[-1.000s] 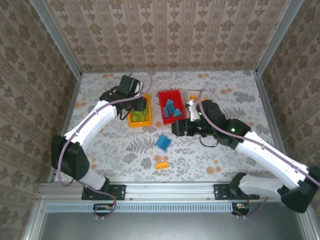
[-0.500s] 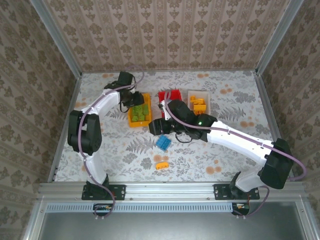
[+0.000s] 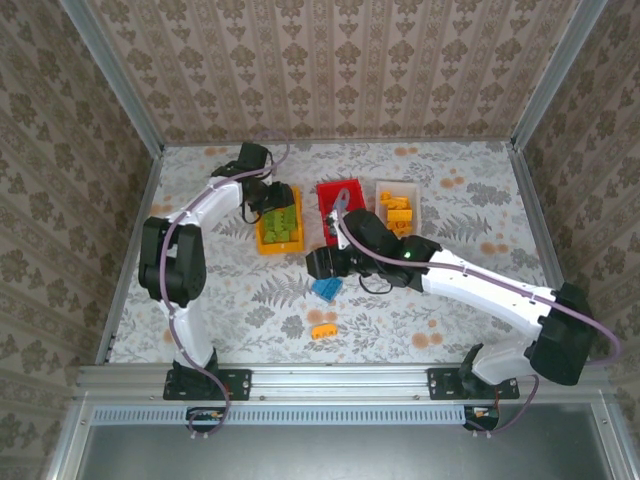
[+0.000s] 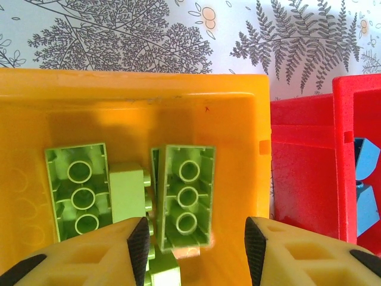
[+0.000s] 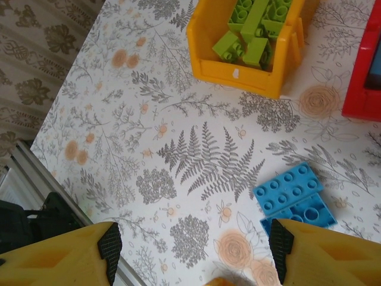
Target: Sort the legos into containers by color
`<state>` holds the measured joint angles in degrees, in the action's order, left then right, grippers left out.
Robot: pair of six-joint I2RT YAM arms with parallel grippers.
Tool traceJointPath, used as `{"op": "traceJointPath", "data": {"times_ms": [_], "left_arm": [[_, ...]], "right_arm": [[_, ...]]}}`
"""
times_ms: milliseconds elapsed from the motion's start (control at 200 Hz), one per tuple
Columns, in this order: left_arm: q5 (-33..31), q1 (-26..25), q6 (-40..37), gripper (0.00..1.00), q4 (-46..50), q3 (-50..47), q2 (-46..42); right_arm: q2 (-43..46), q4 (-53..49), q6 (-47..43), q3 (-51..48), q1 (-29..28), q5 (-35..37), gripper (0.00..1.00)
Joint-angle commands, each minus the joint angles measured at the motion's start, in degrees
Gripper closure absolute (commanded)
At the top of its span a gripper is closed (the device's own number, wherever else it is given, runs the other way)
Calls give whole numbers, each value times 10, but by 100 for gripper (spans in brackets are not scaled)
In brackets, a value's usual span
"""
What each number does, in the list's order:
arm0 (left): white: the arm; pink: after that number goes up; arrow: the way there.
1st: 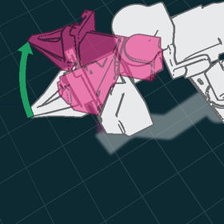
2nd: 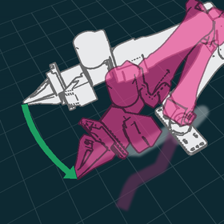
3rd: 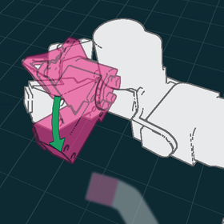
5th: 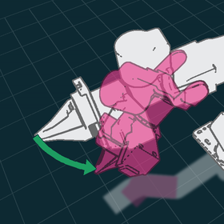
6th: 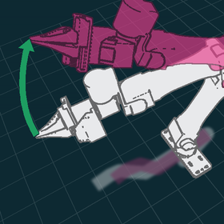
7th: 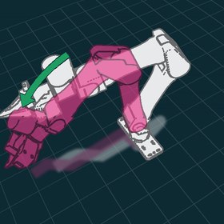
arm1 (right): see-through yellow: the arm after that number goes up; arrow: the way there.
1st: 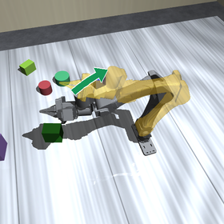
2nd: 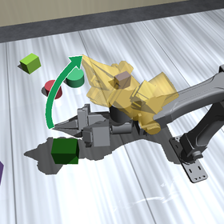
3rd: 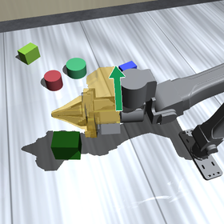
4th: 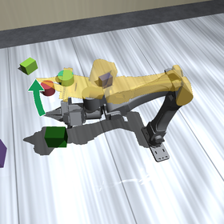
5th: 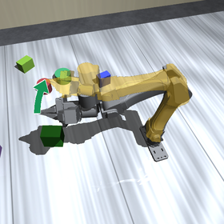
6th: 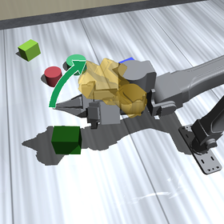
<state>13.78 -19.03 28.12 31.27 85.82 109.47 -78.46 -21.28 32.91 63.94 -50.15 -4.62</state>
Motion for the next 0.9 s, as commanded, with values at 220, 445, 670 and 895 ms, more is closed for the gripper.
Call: {"op": "traceJointPath", "data": {"times_ms": [220,445,670,895], "left_arm": [[-23,-4,29,54,28,-37,-161],[-80,-92,108,50,67,-207,-384],[-132,-162,238,49,123,-391,-651],[-168,-162,281,49,242,-418,-816]], "right_arm": [[59,-80,-81,-59,-51,58,30],[26,-150,-149,-79,-146,101,25],[-73,-169,-216,-63,-204,106,18],[-165,-170,-255,-30,-213,170,16]]}}
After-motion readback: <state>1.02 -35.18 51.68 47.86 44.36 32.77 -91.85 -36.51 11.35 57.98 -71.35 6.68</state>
